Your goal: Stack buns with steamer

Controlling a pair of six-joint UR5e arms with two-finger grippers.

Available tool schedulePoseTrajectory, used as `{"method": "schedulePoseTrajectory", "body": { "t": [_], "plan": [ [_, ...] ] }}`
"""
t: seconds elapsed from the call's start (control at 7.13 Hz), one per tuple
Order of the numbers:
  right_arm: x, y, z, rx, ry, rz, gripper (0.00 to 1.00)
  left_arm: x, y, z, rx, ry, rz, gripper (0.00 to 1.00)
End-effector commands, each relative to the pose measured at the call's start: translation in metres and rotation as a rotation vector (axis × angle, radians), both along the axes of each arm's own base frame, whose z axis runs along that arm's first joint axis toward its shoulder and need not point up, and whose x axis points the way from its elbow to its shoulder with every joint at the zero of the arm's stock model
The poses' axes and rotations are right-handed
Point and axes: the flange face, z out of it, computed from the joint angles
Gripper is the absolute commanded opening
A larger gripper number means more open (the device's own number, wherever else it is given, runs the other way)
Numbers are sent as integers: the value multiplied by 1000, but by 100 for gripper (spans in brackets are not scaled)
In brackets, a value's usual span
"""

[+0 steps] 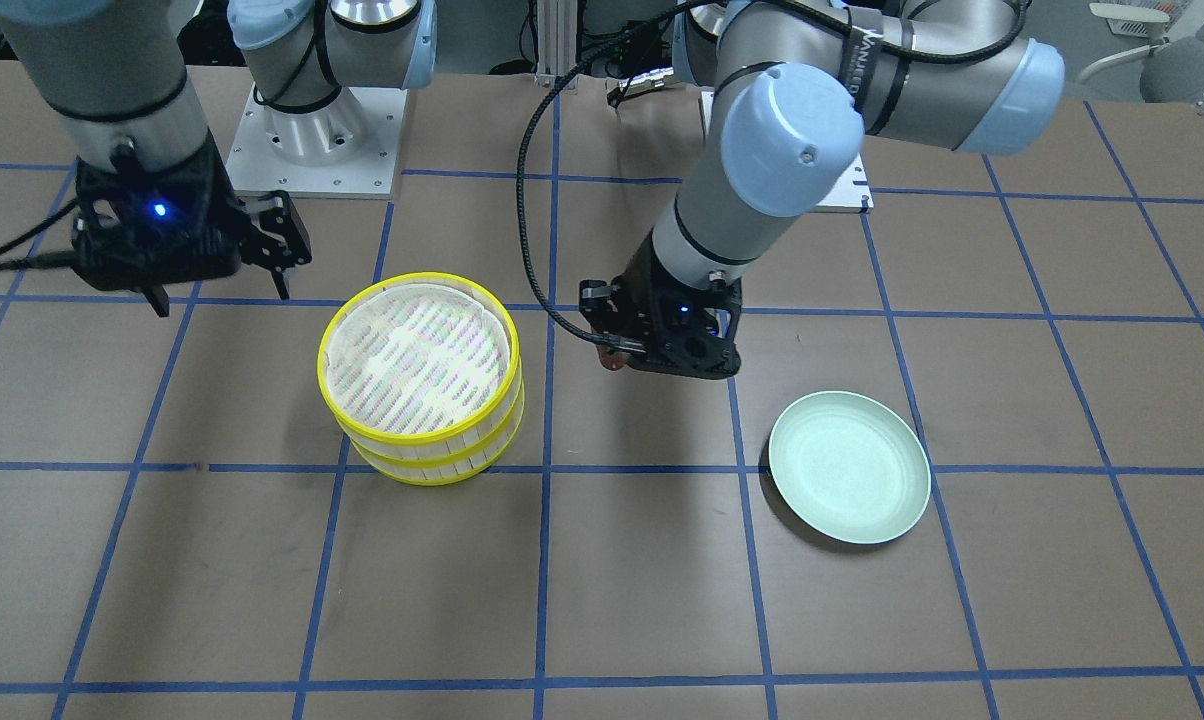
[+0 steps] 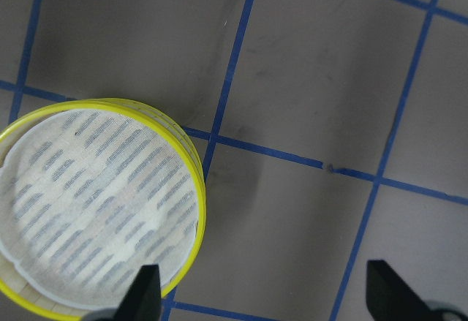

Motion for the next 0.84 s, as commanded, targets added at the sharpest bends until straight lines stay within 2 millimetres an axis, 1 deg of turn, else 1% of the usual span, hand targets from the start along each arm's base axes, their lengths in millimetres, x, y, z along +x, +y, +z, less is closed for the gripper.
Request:
{"method": "schedulePoseTrajectory", "body": {
  "t": [0.0,0.14,0.28,0.42,0.56,0.7],
  "plan": [
    [-1,21,59,-73,-13,-64,100,-74,30,-14,56,132,63,0],
    [1,22,56,-56,-25,-64,100,-95,48,-25,84,176,48,0],
    [3,24,53,-45,-27,-60,100,-107,60,-39,86,195,43,0],
    [3,24,52,-34,-27,-64,100,-106,66,-53,99,205,51,0],
    [7,25,47,-9,-77,-124,100,-106,68,-59,98,204,49,0],
    [7,25,47,-11,-76,-126,100,-104,68,-64,103,198,48,0]
  ]
}}
